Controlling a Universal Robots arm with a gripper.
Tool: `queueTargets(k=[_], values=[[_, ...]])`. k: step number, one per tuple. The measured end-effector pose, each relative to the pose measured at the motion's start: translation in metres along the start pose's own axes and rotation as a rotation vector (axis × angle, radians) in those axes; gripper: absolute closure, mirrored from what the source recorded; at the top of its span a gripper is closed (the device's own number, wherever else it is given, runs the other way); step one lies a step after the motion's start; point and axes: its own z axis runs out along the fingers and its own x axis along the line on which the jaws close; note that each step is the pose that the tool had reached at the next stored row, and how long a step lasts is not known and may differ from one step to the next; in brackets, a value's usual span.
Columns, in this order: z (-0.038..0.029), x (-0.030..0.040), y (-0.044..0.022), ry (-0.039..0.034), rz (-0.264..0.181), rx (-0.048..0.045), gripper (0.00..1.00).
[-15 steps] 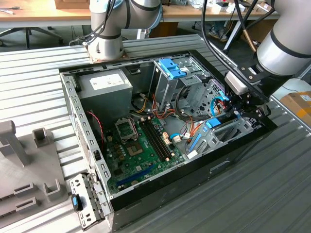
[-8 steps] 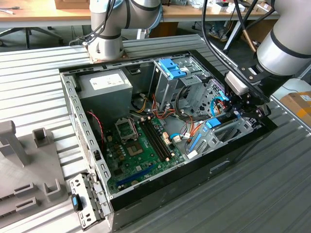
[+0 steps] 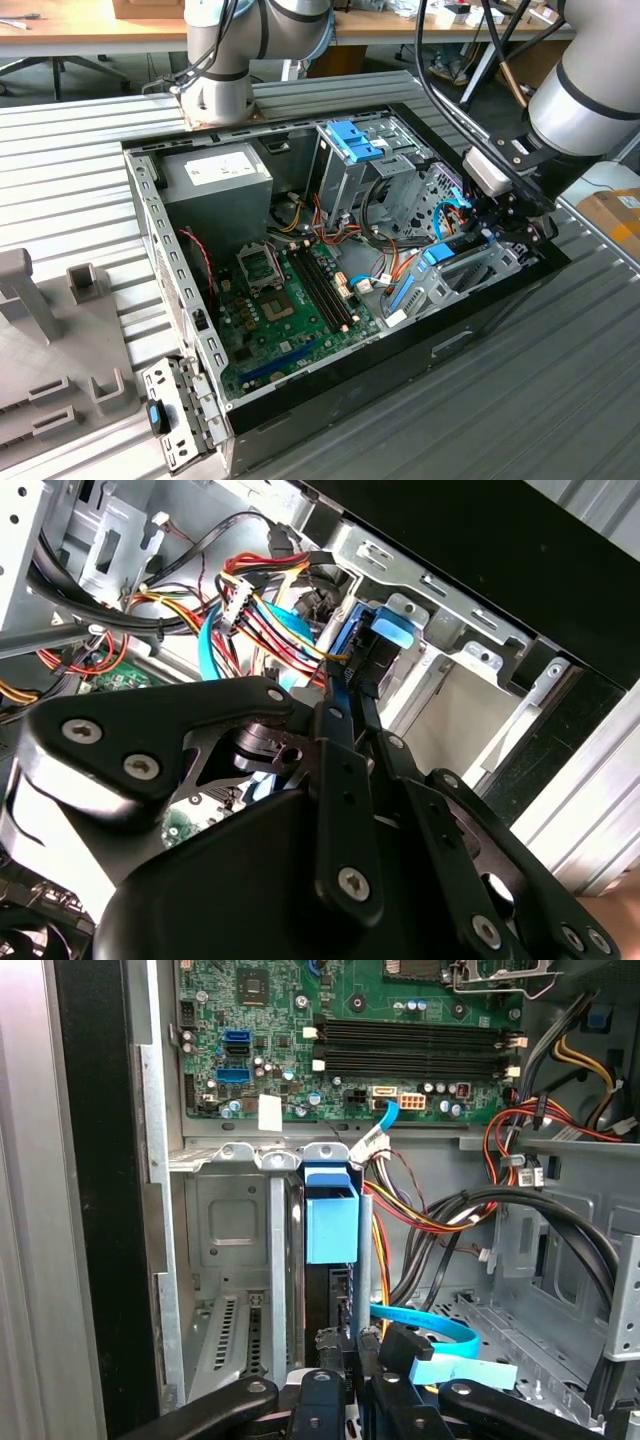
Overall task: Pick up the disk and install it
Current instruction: 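Insert the first disk wire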
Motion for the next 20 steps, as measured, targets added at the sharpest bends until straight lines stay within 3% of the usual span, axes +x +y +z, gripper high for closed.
queueTargets(k=[4,9,20], values=[[-0.0001,0.0000,0.0001,0.0011,0.005,0.0007,0.83],[0.0002,0.0000,0.0001,0.0013,0.006,-0.0058,0.83],[0.0004,0.0001,0.0002,0.0008,0.006,-0.0059,0.83]])
